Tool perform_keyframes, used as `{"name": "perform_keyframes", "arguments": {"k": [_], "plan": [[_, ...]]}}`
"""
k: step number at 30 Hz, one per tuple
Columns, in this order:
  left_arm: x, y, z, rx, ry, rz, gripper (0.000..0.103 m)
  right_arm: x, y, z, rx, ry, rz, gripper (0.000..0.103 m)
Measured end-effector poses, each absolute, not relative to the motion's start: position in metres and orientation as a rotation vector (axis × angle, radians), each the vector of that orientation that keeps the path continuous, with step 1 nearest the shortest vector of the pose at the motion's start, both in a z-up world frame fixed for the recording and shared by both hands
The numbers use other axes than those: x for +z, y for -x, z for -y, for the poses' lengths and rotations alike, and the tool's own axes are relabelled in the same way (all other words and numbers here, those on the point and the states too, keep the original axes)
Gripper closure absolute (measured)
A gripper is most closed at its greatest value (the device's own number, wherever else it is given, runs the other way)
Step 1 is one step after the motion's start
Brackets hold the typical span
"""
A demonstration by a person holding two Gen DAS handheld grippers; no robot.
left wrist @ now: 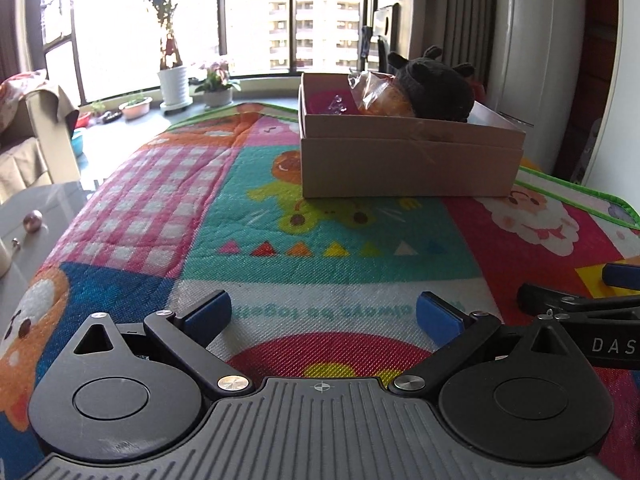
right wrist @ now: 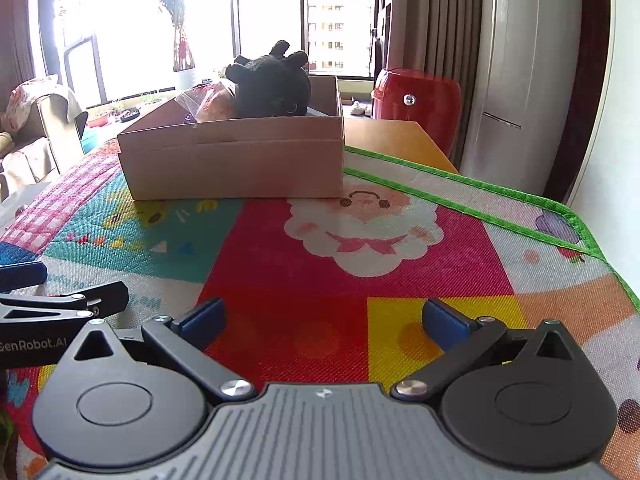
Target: Organize objects
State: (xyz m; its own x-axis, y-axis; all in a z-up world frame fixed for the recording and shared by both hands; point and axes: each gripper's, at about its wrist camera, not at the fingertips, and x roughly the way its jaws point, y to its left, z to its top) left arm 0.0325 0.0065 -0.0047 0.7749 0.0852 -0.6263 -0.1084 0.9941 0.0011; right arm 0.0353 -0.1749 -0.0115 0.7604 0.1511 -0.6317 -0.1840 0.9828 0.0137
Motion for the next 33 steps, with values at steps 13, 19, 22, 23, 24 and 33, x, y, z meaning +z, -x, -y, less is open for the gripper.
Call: {"name": "perform_keyframes", "arguments": {"k": [13,19,22,23,24,33], "plan": [[-0.0039,-0.0312,-0.0069,0.102,0.041,-0.674,0.001,-0.0119,-0.0349,0.1746,0.181,0.053,-0.682,0.0],[-0.0032,-0.0302,-0.007,0.096,0.039,-0.674,0.001,-0.0117,-0.0353,0.1745,0.181,0.053,-0.682,0.0],[-0.003,-0.0303,-0.0062,0.098,0.033,-0.675,0.001,-0.0115,-0.0355,0.1746,0.181,0.053,-0.682,0.0],[-0.0029,-0.0303,-0.0062,0.098,0.035,-0.675,0.001,-0.0114,-0.0355,0.1746,0.181,0.053,-0.682,0.0],[-0.0029,-0.0303,-0.0063,0.097,0.037,-0.675,0.001,-0.0113,-0.0356,0.1746,0.181,0.053,-0.682,0.0],[-0.0029,-0.0302,-0.0063,0.096,0.038,-0.675,0.001,-0.011,-0.0359,0.1748,0.181,0.053,-0.682,0.0]]}}
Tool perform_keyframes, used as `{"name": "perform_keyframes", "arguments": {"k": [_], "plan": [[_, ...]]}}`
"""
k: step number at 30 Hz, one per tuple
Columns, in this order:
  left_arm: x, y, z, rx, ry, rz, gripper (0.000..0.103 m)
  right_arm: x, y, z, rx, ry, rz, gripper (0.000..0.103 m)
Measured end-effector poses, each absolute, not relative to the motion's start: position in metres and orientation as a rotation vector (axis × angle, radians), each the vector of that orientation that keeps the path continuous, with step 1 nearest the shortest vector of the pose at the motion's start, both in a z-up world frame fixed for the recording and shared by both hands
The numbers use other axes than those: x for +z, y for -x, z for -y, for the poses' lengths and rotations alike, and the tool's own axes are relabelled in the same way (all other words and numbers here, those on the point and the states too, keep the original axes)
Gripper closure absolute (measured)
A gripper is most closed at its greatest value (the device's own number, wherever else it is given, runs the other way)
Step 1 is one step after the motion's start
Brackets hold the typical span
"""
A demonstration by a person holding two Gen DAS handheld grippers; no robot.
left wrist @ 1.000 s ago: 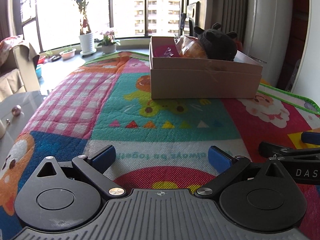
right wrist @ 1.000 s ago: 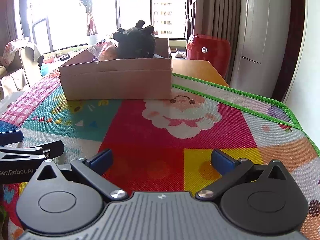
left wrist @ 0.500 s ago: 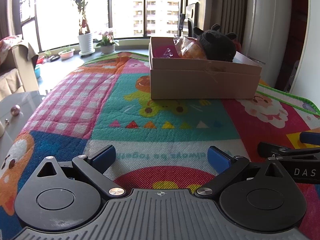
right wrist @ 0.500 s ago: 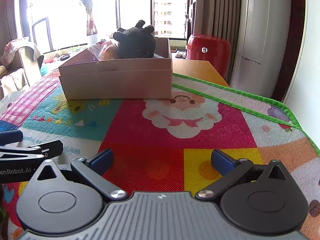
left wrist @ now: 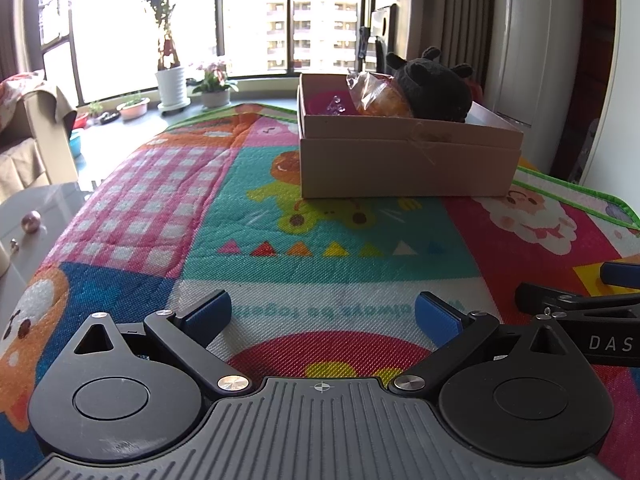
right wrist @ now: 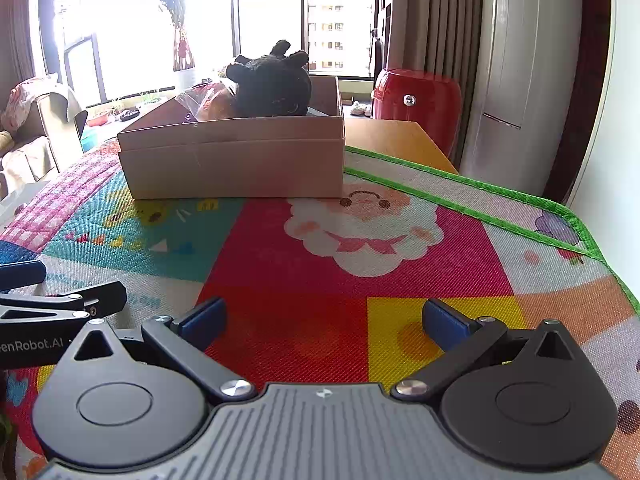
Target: Organize objects
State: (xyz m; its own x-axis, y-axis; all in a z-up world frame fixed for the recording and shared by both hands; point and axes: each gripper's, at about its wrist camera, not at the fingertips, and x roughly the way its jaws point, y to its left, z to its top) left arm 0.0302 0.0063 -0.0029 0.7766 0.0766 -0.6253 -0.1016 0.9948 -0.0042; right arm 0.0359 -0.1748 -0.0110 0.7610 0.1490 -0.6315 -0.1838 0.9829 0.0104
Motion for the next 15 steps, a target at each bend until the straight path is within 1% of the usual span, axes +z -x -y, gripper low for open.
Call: {"name": "perform_keyframes", "arguments": {"k": [15], "plan": [[-0.0032,-0.0301,-0.0062,0.097,0.037,-0.675,0.001,-0.0113,-0.0357,0.1747,0.181,0.053,-0.682,0.0]]}}
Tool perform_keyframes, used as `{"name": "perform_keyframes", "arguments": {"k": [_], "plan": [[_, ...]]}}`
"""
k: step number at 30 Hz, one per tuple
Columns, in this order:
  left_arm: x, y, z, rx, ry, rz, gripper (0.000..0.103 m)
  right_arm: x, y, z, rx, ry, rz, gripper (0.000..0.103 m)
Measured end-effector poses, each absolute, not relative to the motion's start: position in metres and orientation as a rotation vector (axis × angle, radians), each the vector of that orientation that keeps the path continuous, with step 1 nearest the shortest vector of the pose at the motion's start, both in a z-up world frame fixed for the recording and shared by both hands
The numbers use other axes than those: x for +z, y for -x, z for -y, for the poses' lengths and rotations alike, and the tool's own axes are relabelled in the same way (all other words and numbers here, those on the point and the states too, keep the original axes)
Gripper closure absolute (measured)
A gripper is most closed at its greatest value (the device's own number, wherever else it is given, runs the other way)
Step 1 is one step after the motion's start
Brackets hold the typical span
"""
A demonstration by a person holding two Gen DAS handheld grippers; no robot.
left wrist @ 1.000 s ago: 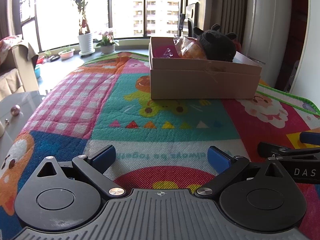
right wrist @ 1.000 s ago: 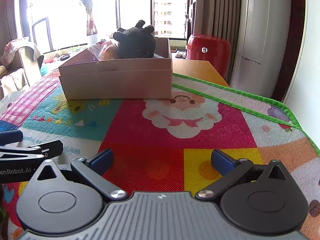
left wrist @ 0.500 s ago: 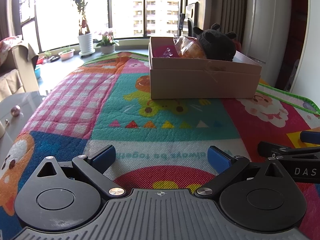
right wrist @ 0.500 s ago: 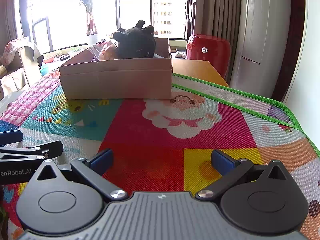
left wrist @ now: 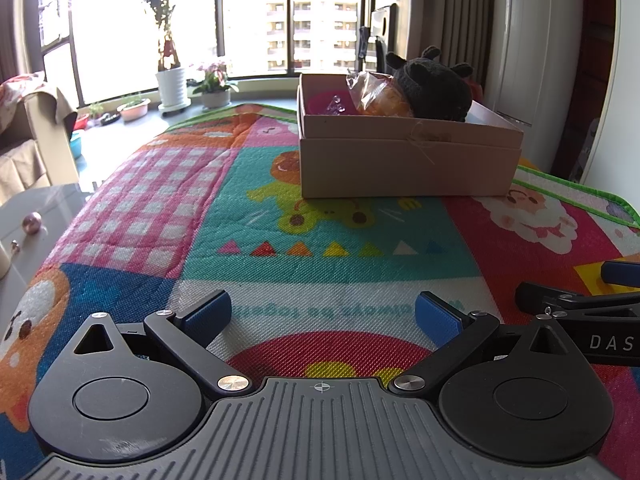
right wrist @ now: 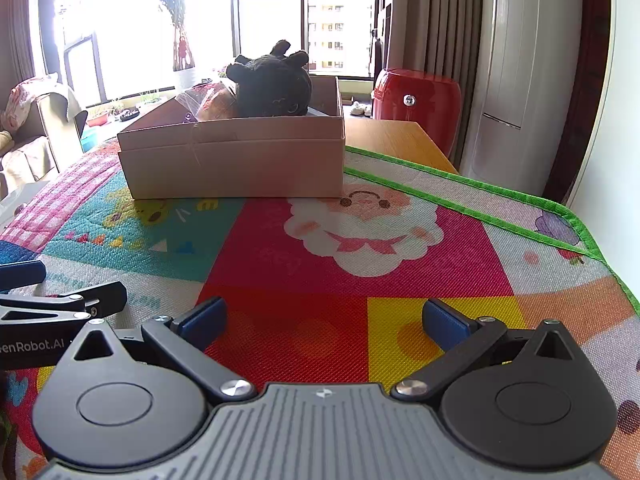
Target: Organize objects
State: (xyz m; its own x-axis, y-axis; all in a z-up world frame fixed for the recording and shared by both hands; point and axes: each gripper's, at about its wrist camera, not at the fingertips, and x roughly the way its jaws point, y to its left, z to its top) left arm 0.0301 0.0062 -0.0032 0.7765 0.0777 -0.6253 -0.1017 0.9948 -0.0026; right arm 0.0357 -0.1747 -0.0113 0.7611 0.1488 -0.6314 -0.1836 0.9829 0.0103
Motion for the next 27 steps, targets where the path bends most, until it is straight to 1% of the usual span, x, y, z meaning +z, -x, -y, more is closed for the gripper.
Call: {"name": "perform_keyframes", "arguments": {"k": [27], "plan": [[-0.0029,-0.0294,-0.007,0.097,0.037,-0.675,0.001,-0.0118,-0.0366,0.1743,0.181,0.053,-0.682,0.0]]}}
